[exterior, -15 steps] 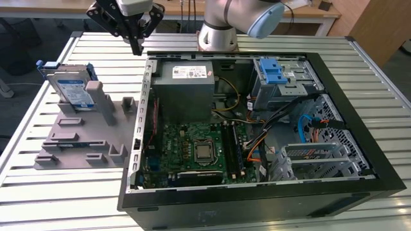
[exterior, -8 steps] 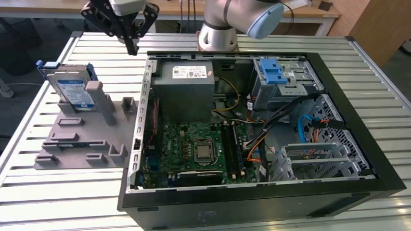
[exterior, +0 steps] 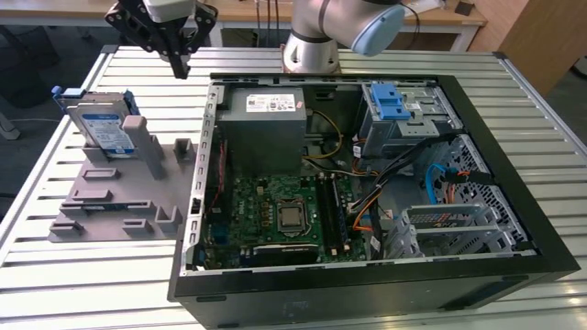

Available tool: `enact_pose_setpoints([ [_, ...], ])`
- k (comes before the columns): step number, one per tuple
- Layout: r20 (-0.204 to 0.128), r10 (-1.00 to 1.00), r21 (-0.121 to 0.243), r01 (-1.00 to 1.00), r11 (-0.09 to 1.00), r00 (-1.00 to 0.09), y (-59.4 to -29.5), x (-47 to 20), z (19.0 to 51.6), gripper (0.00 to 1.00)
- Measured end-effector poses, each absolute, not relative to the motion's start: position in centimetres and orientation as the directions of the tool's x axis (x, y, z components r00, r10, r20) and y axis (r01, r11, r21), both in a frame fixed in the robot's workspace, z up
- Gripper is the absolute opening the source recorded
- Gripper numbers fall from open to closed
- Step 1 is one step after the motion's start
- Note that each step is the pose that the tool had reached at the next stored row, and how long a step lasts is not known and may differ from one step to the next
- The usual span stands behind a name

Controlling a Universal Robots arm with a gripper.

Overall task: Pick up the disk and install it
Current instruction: 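Reach for the disk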

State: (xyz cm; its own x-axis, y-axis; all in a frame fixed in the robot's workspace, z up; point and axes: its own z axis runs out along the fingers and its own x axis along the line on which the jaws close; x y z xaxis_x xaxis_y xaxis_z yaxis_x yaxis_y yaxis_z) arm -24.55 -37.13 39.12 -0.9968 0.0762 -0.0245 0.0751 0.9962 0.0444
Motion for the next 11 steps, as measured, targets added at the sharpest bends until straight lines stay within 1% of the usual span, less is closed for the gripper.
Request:
enact_pose_setpoints([
  [11,-0.024,0.076,0.044,0.075,0.996,-0.997,-36.9,-26.0,39.1,0.11],
])
